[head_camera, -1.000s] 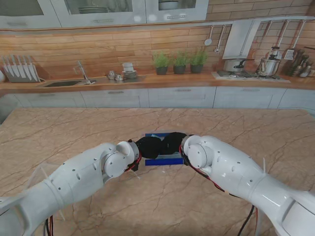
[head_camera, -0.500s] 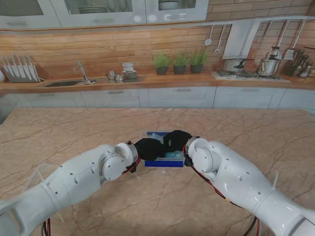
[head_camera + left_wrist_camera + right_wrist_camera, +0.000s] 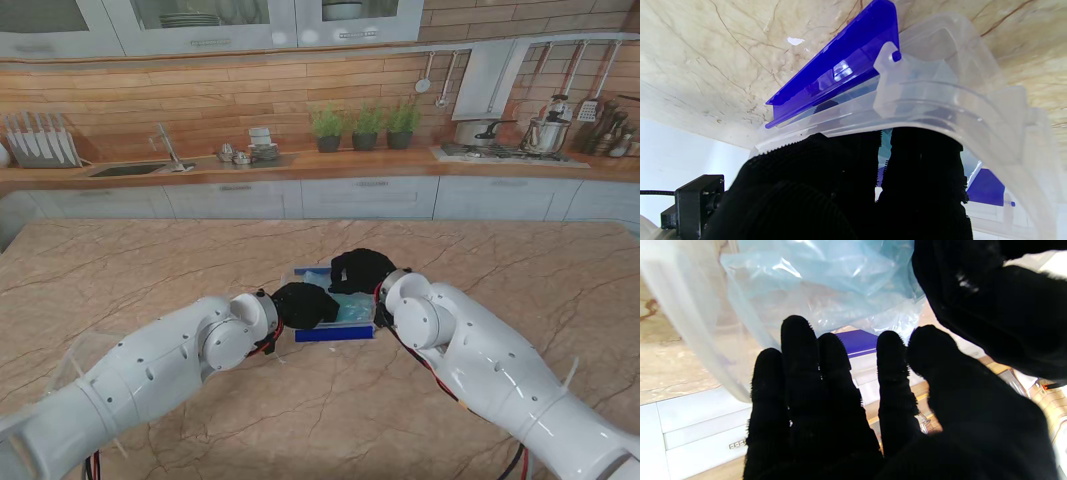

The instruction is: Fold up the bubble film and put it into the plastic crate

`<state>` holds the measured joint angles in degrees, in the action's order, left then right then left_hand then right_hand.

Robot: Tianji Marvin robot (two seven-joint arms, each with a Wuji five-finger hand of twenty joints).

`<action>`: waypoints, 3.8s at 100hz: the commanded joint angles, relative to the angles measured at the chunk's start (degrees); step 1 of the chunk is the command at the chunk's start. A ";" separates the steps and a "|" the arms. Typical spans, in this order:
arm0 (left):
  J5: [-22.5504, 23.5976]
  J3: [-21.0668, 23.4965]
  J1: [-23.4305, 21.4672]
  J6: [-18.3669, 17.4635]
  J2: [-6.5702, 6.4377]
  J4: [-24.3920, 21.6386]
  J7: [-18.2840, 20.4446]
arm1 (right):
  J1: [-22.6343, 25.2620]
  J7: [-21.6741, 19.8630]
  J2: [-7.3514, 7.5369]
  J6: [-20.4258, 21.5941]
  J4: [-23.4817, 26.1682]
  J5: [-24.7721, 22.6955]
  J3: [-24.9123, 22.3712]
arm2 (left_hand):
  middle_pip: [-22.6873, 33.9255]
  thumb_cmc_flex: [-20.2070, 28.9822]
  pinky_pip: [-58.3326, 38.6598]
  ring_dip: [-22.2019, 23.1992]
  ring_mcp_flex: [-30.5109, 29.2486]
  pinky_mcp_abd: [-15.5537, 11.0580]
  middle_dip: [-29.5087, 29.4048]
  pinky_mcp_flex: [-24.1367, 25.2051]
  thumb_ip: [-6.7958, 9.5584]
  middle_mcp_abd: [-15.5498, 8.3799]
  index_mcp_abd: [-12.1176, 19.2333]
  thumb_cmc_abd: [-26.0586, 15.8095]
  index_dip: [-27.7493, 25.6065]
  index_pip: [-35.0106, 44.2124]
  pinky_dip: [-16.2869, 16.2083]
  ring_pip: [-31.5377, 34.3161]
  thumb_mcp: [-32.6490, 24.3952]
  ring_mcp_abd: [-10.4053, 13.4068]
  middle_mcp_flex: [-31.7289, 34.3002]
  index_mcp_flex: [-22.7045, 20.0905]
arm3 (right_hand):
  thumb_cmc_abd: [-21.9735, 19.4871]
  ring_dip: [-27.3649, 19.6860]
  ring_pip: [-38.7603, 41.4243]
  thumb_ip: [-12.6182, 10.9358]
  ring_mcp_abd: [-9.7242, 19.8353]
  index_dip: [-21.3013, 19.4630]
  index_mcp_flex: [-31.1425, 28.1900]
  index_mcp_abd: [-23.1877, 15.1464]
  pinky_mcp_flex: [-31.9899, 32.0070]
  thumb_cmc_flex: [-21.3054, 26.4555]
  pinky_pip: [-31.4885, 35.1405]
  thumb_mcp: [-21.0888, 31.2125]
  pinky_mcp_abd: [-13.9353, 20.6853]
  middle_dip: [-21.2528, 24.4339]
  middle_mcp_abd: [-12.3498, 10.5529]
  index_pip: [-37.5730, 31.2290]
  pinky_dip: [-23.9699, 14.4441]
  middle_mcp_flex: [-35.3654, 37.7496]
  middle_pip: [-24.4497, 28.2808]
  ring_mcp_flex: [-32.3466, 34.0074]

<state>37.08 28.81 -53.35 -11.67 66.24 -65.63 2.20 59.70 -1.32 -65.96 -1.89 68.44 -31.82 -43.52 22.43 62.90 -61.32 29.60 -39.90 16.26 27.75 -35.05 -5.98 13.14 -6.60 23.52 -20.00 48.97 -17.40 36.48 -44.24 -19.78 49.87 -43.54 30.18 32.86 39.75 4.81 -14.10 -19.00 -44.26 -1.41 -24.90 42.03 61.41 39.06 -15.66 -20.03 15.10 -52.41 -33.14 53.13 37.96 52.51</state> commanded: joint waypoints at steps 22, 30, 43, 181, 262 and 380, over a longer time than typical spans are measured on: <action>2.87 2.36 -1.87 -0.08 -1.01 -2.71 -1.10 | -1.73 0.32 -0.85 -0.32 -3.00 1.19 1.82 | 1.04 -1.61 2.19 -1.13 5.88 0.45 -5.44 8.95 -0.80 -0.76 2.82 -0.83 0.18 -1.99 -6.48 -3.92 10.89 1.32 -7.13 4.64 | -0.95 -0.23 0.92 0.20 -0.77 -0.31 1.05 -1.27 1.01 -0.57 0.23 -0.21 -1.06 0.34 0.08 0.35 0.28 -0.63 -0.40 -0.85; 3.49 3.18 -2.42 0.05 -1.07 -3.28 -1.83 | -2.23 0.43 -1.03 -0.18 -3.83 1.46 2.27 | 1.01 -1.97 2.48 -1.14 6.35 0.95 -5.61 10.03 -0.72 -0.73 2.96 -0.89 0.08 -2.23 -6.68 -4.11 11.06 1.39 -7.64 4.97 | -0.87 -0.27 0.83 0.18 -0.73 -0.35 1.00 -1.41 1.18 -0.44 0.08 -0.17 -1.05 0.35 -0.04 0.28 0.33 -0.64 -0.39 -0.98; 4.61 4.68 -3.49 0.01 -1.33 -4.64 -2.65 | -2.73 1.03 -1.27 0.27 -4.65 1.55 2.61 | 0.95 -2.59 2.89 -1.21 6.45 1.97 -5.75 11.35 -0.68 -0.93 3.30 -1.04 -0.20 -2.48 -7.05 -4.42 11.30 1.66 -7.76 5.12 | -0.76 -0.29 0.82 0.20 -0.51 -0.40 1.02 -1.56 1.16 -0.39 0.00 -0.03 -1.04 0.36 -0.25 0.19 0.35 -0.62 -0.34 -0.90; 30.94 58.59 -48.25 4.32 -6.92 -42.50 10.10 | 41.12 3.80 2.90 7.34 37.53 -7.85 -30.30 | -4.66 -22.80 -5.11 2.60 4.70 9.65 -4.85 14.28 4.10 5.27 -6.20 -23.09 -3.48 -25.50 -16.19 -2.21 46.17 -5.08 -6.61 7.84 | -10.87 2.65 2.98 -4.66 -2.14 -13.52 2.73 1.20 5.44 -8.99 0.39 -12.48 -0.25 -1.71 2.52 18.44 -4.87 -6.41 0.25 -9.51; 31.75 62.42 -55.48 36.91 -5.51 -36.43 12.34 | 50.83 9.35 1.71 7.57 41.55 -5.60 -33.89 | -6.66 -25.81 -4.63 0.19 11.26 8.28 -6.64 22.16 4.83 6.10 -7.99 -20.49 -1.88 -31.39 -17.92 -4.66 45.48 -5.47 -12.09 11.91 | -13.73 3.81 4.49 -5.55 -3.16 -17.34 0.25 2.08 5.65 -9.27 1.64 -15.06 -1.07 -2.33 3.21 21.10 -6.64 -4.88 0.53 -8.88; 26.83 59.12 -50.91 50.62 -6.51 -28.14 17.21 | 50.63 9.59 1.63 7.54 41.09 -5.26 -33.94 | -8.59 -21.91 1.08 0.39 19.61 4.25 -7.53 29.55 5.26 4.64 -7.16 -20.51 0.10 -35.89 -14.35 -9.16 45.04 -3.89 -24.71 24.78 | -14.21 3.90 4.52 -5.93 -3.17 -18.29 -0.34 2.07 5.82 -9.25 1.46 -15.66 -1.04 -2.29 3.18 21.37 -6.77 -4.54 0.62 -8.85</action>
<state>63.93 88.23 -103.89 39.13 59.60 -93.78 17.74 110.09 8.18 -64.12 5.48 109.44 -37.11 -77.51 13.74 38.79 -59.23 29.67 -21.43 20.37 20.32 -6.13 -2.55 16.74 -13.67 3.37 -19.90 12.25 -31.86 27.31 1.13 -22.52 25.94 -19.06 18.27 35.95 43.22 1.17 -16.65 -36.65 -43.31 0.82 -19.69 33.63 60.63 24.88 -17.38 -21.43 17.96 -31.71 -38.60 47.31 37.96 43.21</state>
